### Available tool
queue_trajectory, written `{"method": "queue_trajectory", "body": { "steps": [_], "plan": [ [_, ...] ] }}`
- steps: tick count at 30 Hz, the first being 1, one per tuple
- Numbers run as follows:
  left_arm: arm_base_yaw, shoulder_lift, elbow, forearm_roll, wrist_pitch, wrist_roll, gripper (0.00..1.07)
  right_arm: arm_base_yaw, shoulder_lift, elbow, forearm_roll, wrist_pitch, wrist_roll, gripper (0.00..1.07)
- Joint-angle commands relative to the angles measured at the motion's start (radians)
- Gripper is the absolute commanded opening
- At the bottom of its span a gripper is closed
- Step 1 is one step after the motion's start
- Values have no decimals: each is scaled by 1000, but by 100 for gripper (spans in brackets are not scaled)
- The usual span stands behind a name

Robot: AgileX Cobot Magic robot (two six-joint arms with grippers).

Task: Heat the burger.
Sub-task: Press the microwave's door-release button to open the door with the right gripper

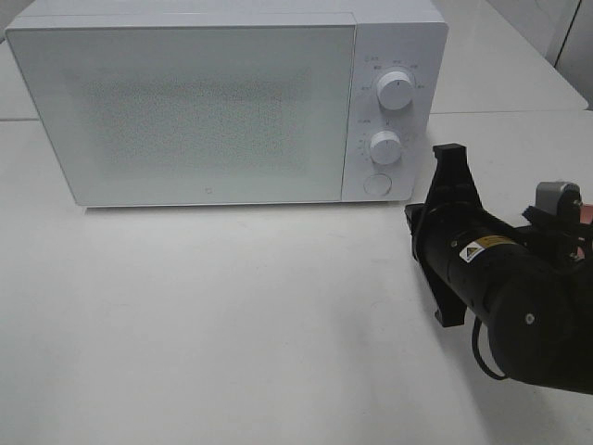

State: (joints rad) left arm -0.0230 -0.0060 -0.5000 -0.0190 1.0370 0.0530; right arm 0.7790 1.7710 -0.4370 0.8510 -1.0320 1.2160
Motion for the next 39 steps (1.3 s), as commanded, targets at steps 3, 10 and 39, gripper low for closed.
{"method": "queue_trajectory", "body": {
  "steps": [3, 10, 39],
  "plan": [
    [-3, -26, 3, -1, -1, -5, 98, 0, 34, -29, 4, 1, 41, 0],
    [-3, -26, 3, -1, -1, -5, 98, -1, 103, -99, 17, 1, 79, 0],
    [-3, -21, 3, -1, -1, -5, 98, -125, 319, -353, -44, 57, 91, 0]
  ]
}}
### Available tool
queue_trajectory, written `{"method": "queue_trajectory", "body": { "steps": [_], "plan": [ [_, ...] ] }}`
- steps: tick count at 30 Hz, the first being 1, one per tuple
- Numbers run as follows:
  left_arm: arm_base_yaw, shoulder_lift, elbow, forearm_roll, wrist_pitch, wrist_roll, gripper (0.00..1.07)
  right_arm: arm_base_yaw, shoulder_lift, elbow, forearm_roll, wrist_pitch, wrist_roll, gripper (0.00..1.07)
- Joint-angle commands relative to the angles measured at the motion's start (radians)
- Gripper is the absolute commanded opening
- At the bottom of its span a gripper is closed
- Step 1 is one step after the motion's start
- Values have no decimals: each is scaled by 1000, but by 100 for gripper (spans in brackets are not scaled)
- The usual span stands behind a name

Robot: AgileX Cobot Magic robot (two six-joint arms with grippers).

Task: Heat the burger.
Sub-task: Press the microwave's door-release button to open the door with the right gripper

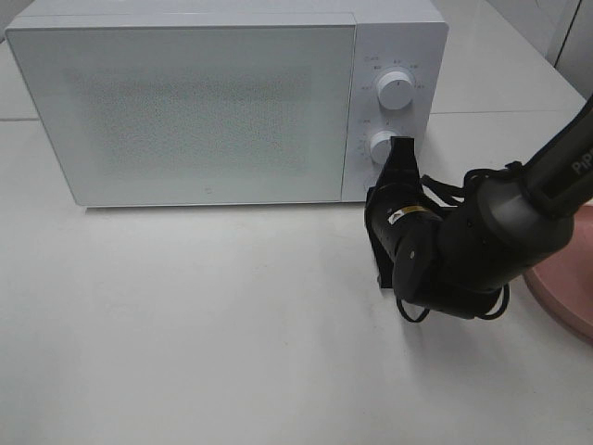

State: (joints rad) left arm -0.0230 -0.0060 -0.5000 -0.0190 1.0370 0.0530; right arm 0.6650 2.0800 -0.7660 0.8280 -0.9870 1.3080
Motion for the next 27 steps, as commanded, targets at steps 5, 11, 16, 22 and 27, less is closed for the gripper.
{"method": "queue_trajectory", "body": {
  "steps": [5, 11, 16, 22, 27],
  "plan": [
    [-3, -21, 3, -1, -1, -5, 98, -40, 18, -48, -34, 27, -17, 0],
    [-3, -21, 3, 0, -1, -5, 98, -50, 37, -66, -39, 30, -19, 0],
    [-3, -21, 3, 0, -1, -5, 98, -57, 65, -87, -40, 32, -17, 0],
    [-3, -20, 3, 0, -1, -5, 98, -73, 74, -108, -56, 39, -17, 0],
    [-3, -20, 3, 0, -1, -5, 98, -76, 76, -116, -56, 42, -19, 0]
  ]
}}
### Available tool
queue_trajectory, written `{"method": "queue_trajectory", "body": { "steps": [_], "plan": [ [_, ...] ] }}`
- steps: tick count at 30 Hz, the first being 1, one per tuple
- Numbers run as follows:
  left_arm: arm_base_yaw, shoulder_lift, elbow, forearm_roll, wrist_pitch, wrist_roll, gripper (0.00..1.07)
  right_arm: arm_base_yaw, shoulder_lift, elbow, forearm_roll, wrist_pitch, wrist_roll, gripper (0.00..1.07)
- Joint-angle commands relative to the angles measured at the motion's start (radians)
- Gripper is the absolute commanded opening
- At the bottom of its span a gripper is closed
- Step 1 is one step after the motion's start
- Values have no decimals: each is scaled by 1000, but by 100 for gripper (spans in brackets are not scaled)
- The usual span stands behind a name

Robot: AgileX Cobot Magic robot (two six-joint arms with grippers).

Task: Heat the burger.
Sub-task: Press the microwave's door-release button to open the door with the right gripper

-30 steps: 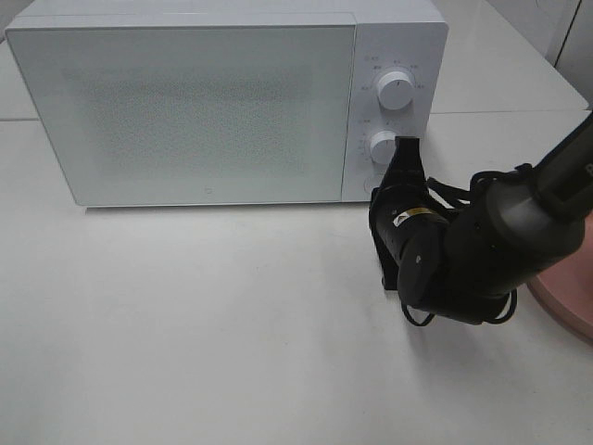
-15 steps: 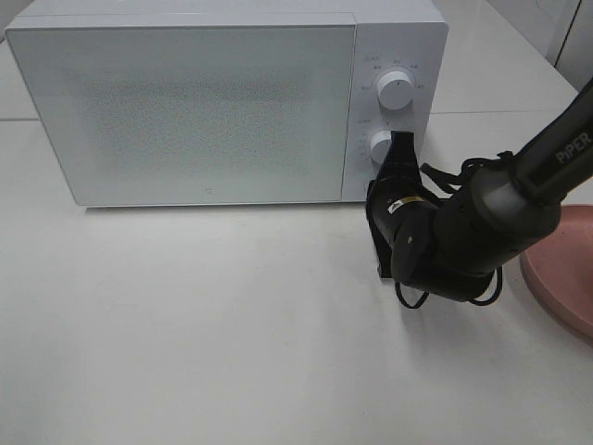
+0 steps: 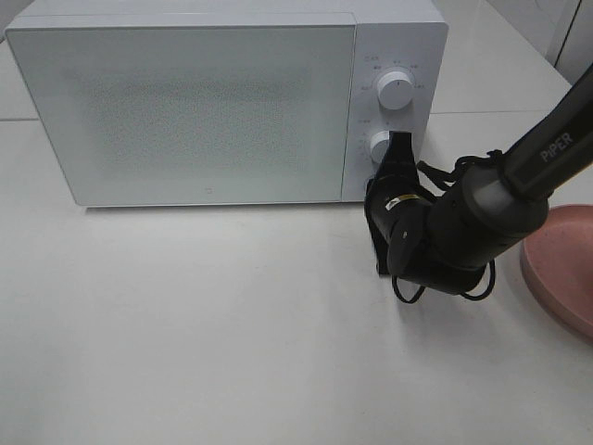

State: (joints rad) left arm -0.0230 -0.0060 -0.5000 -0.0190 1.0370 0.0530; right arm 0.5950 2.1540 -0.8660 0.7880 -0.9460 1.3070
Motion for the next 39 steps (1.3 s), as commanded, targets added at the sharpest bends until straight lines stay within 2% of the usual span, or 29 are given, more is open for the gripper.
{"method": "queue_trajectory", "body": {
  "steps": [1, 17, 26, 39],
  "plan": [
    [-3, -20, 3, 0, -1, -5, 98, -15, 2, -21, -19, 1, -20, 0],
    [-3, -21, 3, 0, -1, -4, 98, -15, 2, -67, -21, -13, -50, 0],
    [-3, -21, 3, 0, -1, -4, 98, -15, 2, -72, -6, -101, -77, 0],
    [-3, -21, 3, 0, -1, -4, 98, -15, 52, -140, -1, -150, -64, 0]
  ]
}}
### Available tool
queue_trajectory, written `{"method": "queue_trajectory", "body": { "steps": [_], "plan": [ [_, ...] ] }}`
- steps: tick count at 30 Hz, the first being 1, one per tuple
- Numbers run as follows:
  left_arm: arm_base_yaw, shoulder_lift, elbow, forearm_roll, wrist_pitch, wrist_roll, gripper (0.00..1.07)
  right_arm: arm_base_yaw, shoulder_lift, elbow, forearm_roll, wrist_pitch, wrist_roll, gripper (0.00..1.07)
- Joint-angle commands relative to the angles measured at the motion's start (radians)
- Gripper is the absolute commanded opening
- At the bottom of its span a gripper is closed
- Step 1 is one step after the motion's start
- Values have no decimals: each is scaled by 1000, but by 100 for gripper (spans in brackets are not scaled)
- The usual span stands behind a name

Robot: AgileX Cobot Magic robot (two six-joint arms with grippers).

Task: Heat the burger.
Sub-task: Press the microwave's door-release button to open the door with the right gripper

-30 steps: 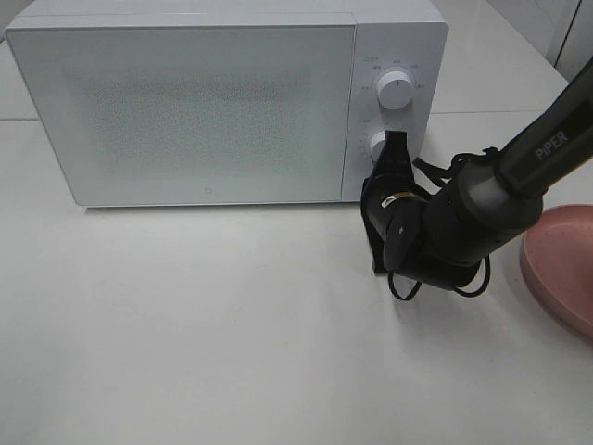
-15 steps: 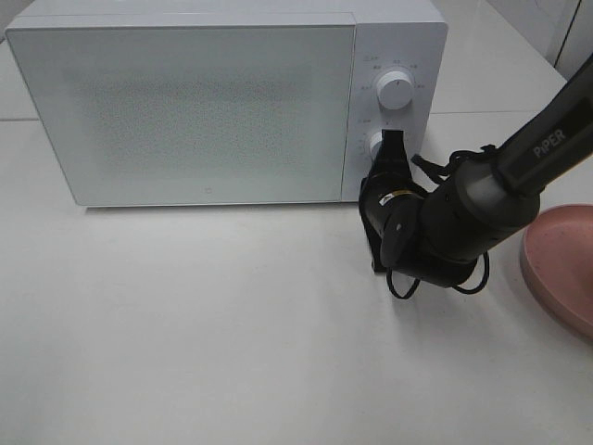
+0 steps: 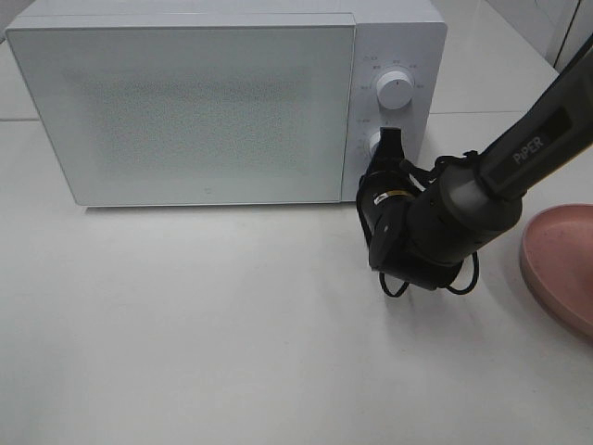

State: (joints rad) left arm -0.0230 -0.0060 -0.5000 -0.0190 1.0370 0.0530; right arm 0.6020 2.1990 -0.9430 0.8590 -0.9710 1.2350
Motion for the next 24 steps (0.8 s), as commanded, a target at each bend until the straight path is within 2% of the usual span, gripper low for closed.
{"method": "queue_trajectory", "body": {
  "steps": [1, 13, 24],
  "plan": [
    [-3, -21, 3, 0, -1, -4, 98, -22, 7, -63, -72, -125, 8, 0],
    [-3, -21, 3, 1, -1, -4, 98, -22, 51, -153, -56, -67, -4, 0],
    [-3, -21, 3, 1, -1, -4, 98, -22, 55, -156, -38, -67, -26, 0]
  ]
}}
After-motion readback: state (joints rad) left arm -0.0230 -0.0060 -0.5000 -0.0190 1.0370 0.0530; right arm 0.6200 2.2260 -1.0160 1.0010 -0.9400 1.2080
